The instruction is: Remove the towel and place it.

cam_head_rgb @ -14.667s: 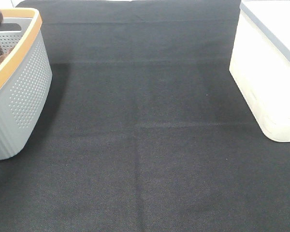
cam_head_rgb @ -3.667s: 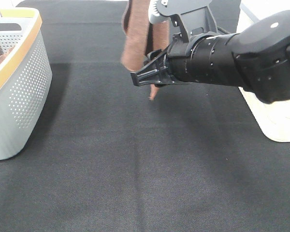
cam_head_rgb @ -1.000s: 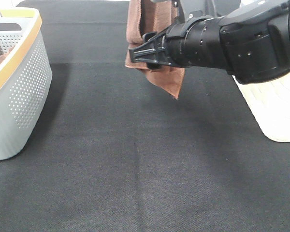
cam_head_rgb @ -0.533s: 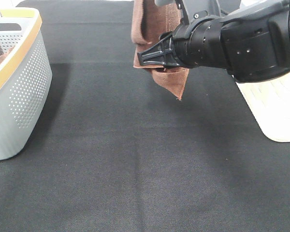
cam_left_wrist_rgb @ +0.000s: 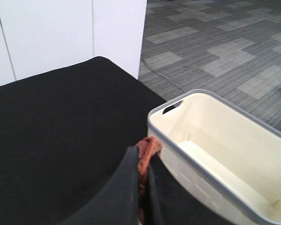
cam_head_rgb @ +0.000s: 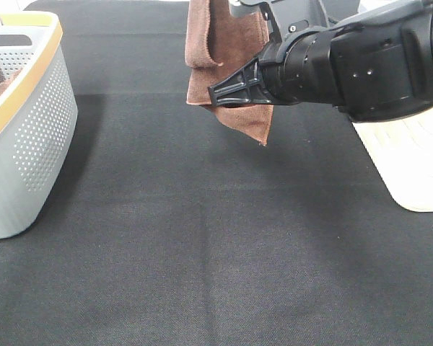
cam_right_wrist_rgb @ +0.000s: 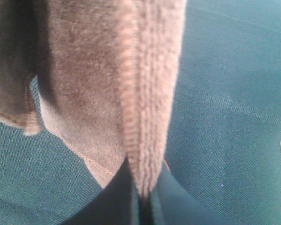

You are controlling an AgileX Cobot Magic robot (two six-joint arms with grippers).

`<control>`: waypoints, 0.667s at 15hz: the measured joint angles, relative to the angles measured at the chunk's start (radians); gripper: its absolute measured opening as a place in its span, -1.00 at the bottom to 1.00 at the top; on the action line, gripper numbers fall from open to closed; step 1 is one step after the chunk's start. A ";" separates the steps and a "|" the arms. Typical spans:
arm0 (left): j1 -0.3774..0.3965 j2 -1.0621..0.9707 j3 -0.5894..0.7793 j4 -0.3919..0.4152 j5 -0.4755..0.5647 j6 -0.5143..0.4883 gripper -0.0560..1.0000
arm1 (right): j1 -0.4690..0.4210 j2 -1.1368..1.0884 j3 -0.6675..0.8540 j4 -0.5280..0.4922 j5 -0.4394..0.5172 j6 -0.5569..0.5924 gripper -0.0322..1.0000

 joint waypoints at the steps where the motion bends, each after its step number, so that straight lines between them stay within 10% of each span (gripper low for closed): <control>1: 0.000 0.000 0.000 0.034 0.013 0.000 -0.89 | 0.000 -0.008 0.000 0.003 0.020 -0.014 -0.94; 10: 0.000 0.000 0.000 0.278 0.303 -0.055 -0.89 | 0.000 -0.083 0.033 0.080 0.606 -0.225 -0.94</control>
